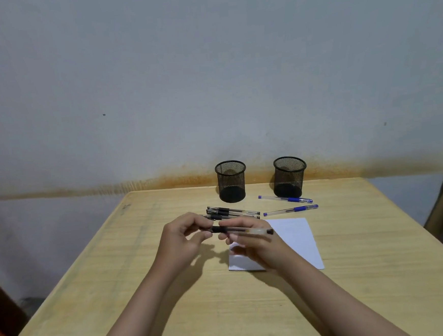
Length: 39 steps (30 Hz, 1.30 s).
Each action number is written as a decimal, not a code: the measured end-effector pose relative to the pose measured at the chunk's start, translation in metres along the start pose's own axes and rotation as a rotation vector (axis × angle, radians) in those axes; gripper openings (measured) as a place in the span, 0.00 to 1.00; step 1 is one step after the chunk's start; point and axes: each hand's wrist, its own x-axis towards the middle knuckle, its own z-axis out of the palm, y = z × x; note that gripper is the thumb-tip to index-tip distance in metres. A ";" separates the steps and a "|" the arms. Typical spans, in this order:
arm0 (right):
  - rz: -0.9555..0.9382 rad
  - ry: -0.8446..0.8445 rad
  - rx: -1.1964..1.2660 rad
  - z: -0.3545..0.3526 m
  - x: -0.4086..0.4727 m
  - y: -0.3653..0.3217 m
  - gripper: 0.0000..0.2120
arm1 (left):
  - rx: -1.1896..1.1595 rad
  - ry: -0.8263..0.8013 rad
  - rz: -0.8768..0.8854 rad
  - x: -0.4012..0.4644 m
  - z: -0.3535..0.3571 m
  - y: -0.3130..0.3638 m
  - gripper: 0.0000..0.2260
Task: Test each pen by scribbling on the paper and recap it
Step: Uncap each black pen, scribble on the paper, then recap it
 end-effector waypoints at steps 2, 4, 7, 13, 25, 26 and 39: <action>0.121 -0.070 0.223 0.000 0.003 -0.002 0.13 | 0.019 -0.007 0.043 0.003 -0.006 -0.005 0.16; 0.199 -0.005 0.236 0.006 0.009 0.002 0.11 | 0.087 -0.019 0.098 0.002 -0.011 -0.011 0.16; 0.245 0.108 0.107 0.022 0.021 0.012 0.05 | 0.188 -0.001 0.067 -0.003 -0.018 -0.018 0.21; 0.267 0.252 -0.206 0.050 0.052 0.022 0.09 | 0.548 -0.122 -0.248 -0.022 -0.057 -0.045 0.31; 0.162 0.338 -0.662 0.079 0.106 0.069 0.11 | 0.809 -0.284 -0.317 -0.028 -0.071 -0.092 0.30; 0.161 0.330 -0.693 0.078 0.106 0.069 0.11 | 0.814 -0.282 -0.311 -0.028 -0.071 -0.093 0.30; -0.040 0.504 -1.022 0.009 0.115 0.030 0.06 | 0.829 -0.272 -0.299 -0.029 -0.071 -0.093 0.38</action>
